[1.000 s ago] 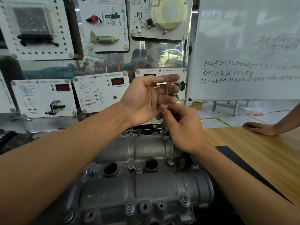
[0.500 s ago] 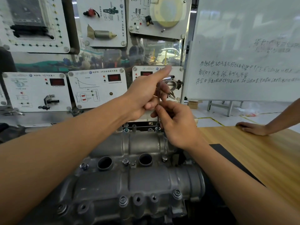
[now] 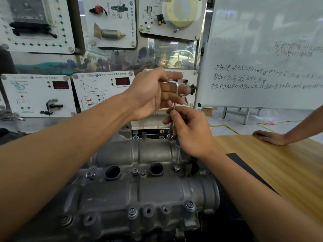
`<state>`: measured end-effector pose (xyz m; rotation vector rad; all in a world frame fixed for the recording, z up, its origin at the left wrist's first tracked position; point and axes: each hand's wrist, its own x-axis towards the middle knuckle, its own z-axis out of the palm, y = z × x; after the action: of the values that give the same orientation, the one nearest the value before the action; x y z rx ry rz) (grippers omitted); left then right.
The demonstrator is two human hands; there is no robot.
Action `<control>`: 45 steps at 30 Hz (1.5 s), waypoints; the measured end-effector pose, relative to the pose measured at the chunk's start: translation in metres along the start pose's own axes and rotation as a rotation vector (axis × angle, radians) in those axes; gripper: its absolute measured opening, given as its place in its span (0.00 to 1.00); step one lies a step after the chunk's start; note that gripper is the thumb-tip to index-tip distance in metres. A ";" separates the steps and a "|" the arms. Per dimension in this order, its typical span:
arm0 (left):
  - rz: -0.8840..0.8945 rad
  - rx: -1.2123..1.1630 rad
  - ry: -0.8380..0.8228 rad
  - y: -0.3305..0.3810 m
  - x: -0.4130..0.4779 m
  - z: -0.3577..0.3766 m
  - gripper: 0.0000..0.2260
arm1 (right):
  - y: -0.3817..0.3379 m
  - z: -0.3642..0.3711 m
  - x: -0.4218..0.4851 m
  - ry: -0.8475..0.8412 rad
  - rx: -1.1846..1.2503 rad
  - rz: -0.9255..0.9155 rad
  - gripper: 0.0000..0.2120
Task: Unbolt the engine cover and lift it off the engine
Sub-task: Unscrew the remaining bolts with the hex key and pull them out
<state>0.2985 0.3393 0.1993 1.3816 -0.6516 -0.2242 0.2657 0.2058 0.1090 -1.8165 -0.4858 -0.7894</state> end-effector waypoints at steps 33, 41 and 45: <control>0.018 0.001 -0.238 -0.004 -0.008 -0.003 0.12 | 0.000 0.000 0.000 -0.032 0.006 0.014 0.16; 0.097 0.249 0.207 0.000 -0.001 0.011 0.09 | -0.002 0.000 -0.001 -0.064 0.027 0.001 0.13; -0.004 -0.038 0.032 0.000 -0.006 0.008 0.16 | 0.002 0.000 0.001 -0.038 0.066 -0.027 0.14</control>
<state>0.2895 0.3360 0.1974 1.3478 -0.6153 -0.2161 0.2679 0.2050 0.1084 -1.7700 -0.5561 -0.7502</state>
